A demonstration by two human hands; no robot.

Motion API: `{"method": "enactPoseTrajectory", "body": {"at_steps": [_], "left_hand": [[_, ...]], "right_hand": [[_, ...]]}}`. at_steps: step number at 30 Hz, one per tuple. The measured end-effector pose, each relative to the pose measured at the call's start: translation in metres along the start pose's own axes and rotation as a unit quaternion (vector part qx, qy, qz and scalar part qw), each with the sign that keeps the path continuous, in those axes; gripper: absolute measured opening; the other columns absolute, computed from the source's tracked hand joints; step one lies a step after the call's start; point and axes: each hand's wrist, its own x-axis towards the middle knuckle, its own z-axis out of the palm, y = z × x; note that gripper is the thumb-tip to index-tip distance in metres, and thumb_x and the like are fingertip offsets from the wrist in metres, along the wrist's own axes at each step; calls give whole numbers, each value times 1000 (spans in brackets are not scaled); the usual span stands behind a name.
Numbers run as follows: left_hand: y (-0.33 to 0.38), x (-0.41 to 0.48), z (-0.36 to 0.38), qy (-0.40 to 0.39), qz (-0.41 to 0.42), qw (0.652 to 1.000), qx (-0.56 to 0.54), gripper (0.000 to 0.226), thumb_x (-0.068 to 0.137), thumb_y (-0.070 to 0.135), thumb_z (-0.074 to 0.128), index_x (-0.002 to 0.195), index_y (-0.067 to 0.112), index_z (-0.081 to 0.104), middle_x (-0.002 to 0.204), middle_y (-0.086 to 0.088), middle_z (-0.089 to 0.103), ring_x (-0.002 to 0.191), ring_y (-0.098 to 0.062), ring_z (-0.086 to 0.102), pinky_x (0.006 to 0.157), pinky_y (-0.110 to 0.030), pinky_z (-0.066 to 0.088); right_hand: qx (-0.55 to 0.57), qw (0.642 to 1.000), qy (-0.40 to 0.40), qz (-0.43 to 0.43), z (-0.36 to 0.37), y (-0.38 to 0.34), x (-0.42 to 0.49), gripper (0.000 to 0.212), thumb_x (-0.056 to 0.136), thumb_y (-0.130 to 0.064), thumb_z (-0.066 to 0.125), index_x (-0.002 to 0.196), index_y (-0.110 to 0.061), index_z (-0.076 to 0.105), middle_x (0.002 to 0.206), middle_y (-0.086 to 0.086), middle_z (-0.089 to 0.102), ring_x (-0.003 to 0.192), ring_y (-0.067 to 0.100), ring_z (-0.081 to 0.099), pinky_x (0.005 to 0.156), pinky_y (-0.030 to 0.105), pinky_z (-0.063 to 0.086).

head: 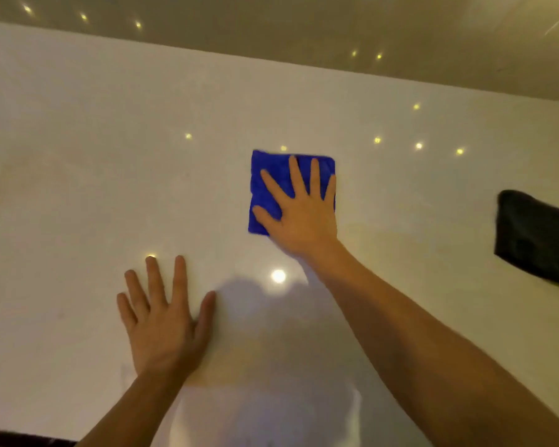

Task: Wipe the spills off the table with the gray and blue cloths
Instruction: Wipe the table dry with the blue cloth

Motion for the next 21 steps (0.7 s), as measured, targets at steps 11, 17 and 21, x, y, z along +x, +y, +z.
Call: {"method": "enactPoseTrajectory", "body": {"at_steps": [11,17,21], "left_hand": [[0,-3,-12,0,-2,998,-66,76,89,69,-2,157,36,1,168,0,-11,153,-27,-20,124,-52,-4],[0,-1,-8,22,-11,998,-52,76,89,71,-3,157,38,6,169,-3,-1,154,-31,-12,124,-50,-5],[-2,-1,-7,66,-6,991,-119,74,93,66,2,155,32,24,167,-6,15,155,-32,1,124,-52,2]], "right_hand": [[36,955,-24,-294,36,-21,-166,66,93,-72,43,155,-52,33,170,4,27,154,45,22,118,72,21],[-6,998,-48,-42,-9,-40,102,69,94,-77,26,158,-56,12,174,5,1,156,46,-8,119,71,-5],[-20,998,-25,-61,2,-63,70,66,97,-71,30,159,-50,20,174,8,6,155,49,0,119,72,1]]}}
